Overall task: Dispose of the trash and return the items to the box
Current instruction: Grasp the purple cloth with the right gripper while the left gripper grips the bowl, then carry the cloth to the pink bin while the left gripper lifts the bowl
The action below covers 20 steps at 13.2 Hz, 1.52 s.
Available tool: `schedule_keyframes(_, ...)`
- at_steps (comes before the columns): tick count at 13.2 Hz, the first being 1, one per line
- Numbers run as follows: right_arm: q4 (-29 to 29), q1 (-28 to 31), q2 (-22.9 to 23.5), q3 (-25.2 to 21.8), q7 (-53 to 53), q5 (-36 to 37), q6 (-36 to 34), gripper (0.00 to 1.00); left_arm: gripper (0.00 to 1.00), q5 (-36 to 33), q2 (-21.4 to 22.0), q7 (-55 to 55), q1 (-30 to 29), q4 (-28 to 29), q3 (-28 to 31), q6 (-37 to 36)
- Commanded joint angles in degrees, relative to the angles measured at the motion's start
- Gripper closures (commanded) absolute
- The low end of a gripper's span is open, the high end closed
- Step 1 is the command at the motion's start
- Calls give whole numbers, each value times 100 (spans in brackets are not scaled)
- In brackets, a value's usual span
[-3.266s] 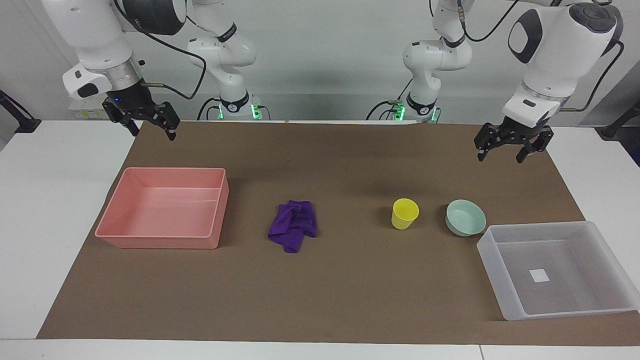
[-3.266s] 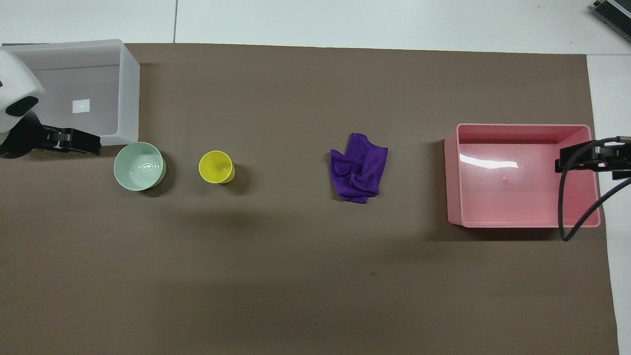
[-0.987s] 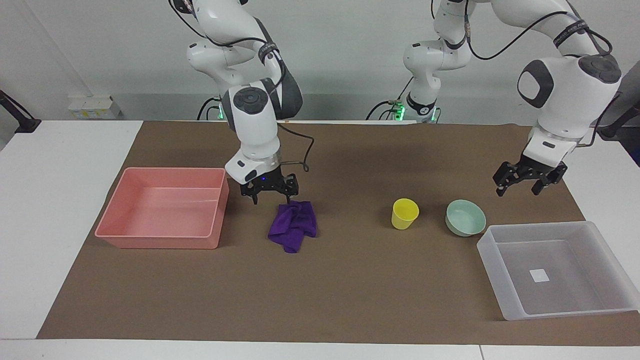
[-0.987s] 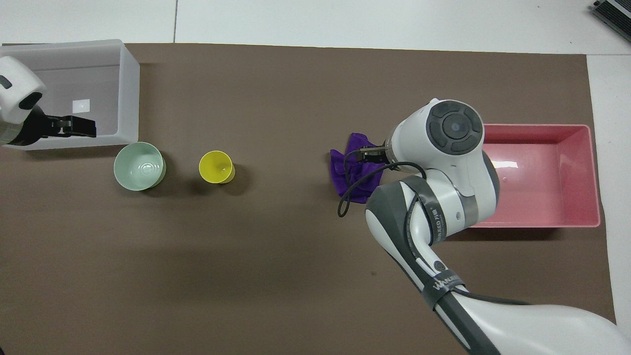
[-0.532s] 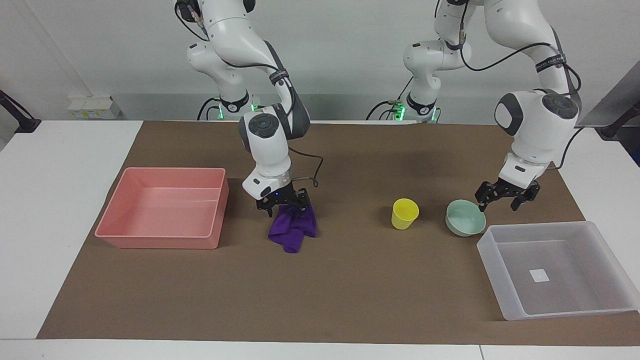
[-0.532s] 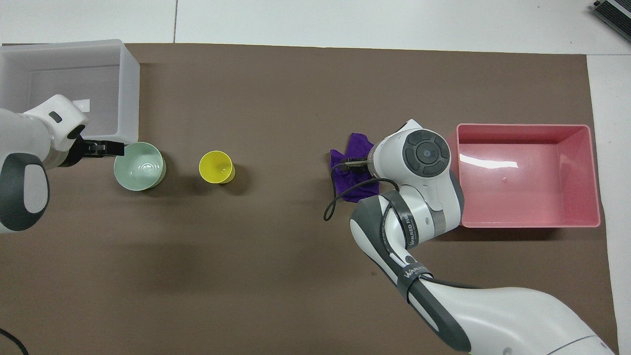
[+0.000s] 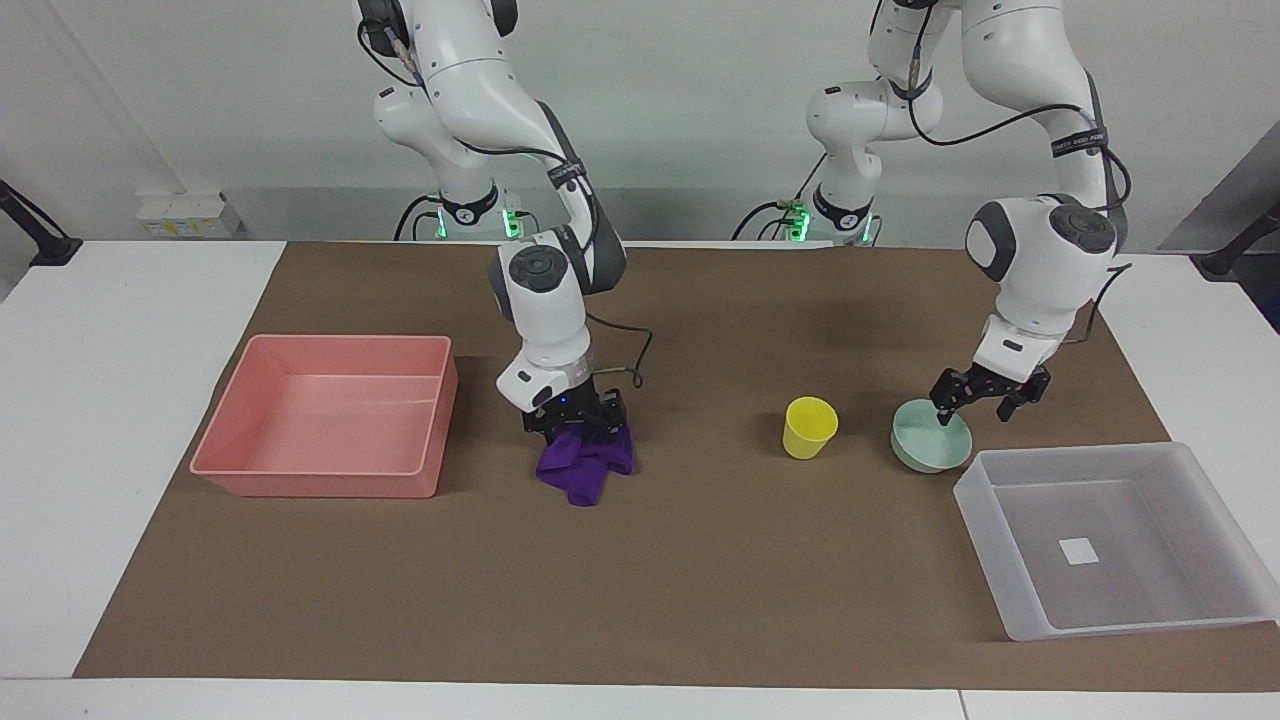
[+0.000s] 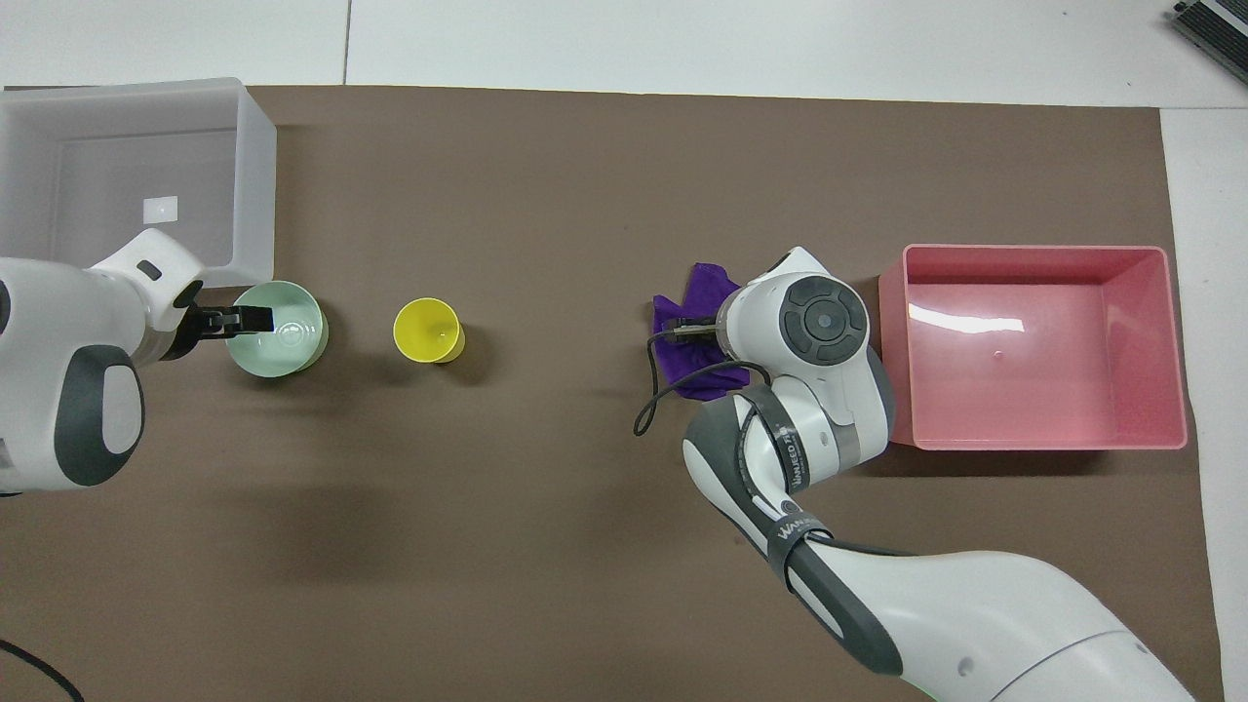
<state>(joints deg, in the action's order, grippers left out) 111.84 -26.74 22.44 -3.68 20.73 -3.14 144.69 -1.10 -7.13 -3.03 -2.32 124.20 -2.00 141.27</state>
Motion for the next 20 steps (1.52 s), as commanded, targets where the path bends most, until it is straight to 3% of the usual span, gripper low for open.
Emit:
schedule_keyframes(1,118,2,-29,17,-192,-107,156,100,0,22,-86,-294,30,148,6,287)
schedule_keyframes(2,118,2,-29,17,-149,-107,129,100,3,31,-121,-320,30,157,-2,296)
schedule_keyframes(3,118,2,-38,17,-148,-107,121,100,26,83,-130,-321,30,166,-3,296)
schedule_keyframes(4,118,2,-38,17,-157,-107,112,100,66,180,-130,-329,39,183,-3,279)
schedule_keyframes(5,110,-7,-46,17,-140,-107,68,100,100,302,-130,-321,47,183,-3,278)
schedule_keyframes(9,-30,28,-502,8,-122,-107,-773,100,100,365,-69,-286,39,148,-11,182)
schedule_keyframes(11,-241,55,-775,-27,-17,-55,-1379,100,100,365,97,-250,-23,-53,-11,-264)
schedule_keyframes(15,-557,168,-1442,-97,45,155,-2495,100,100,374,239,109,-215,-1141,6,-1679)
schedule_keyframes(17,-864,387,-1759,-97,10,340,-3155,100,100,557,55,486,-374,-1590,6,-1805)
schedule_keyframes(20,-1007,1063,-2251,-97,-645,464,-3780,100,100,594,-409,576,-585,-2178,15,-1436)
